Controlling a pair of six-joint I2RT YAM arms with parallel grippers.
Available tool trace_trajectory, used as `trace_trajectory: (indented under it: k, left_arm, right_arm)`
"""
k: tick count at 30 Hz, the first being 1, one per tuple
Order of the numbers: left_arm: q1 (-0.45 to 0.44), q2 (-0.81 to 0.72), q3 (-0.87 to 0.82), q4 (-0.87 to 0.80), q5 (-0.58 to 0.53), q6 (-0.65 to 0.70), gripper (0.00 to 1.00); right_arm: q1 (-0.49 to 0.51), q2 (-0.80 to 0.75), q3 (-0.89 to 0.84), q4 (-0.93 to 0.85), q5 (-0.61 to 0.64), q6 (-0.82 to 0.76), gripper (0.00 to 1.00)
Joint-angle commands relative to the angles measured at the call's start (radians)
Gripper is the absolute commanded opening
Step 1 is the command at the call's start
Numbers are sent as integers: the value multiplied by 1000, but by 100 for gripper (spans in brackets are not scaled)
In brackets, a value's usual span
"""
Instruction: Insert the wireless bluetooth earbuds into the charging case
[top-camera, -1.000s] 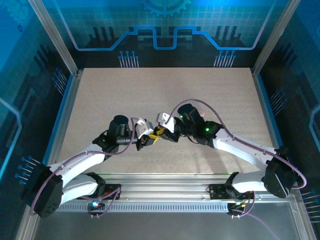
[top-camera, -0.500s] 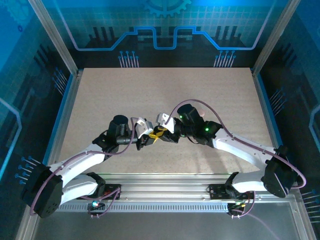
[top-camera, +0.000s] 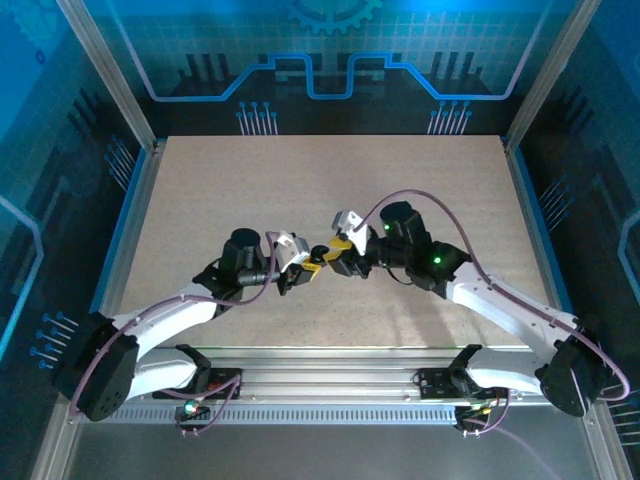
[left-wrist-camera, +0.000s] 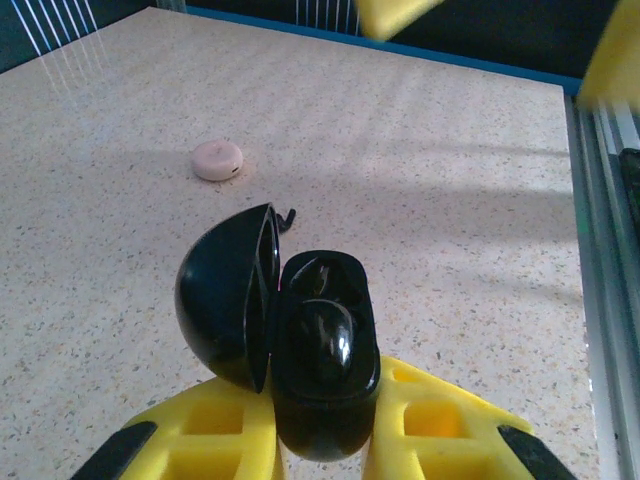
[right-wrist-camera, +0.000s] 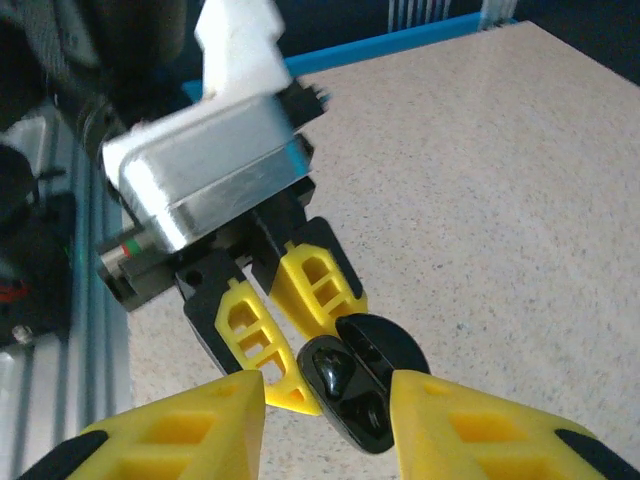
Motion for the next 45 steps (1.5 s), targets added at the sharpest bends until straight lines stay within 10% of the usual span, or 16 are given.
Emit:
trace_trajectory:
  k: [1, 8, 20, 30, 45]
  left_arm:
    - [-6, 25, -18, 83, 5, -5, 8]
    - [-5, 37, -23, 94, 22, -1, 8]
    - [-17, 59, -17, 82, -18, -20, 7]
    - [-18, 126, 47, 0, -70, -62, 7]
    - [16, 197, 70, 52, -36, -180, 5]
  right_arm:
    - [-69, -12, -8, -25, -99, 166, 39]
    - [-104, -14, -21, -96, -191, 339, 37]
    - [-204, -3, 37, -423, 3, 441, 36]
    - [-238, 123, 247, -653, 352, 71, 36]
    - [-333, 220, 263, -564, 199, -647, 42]
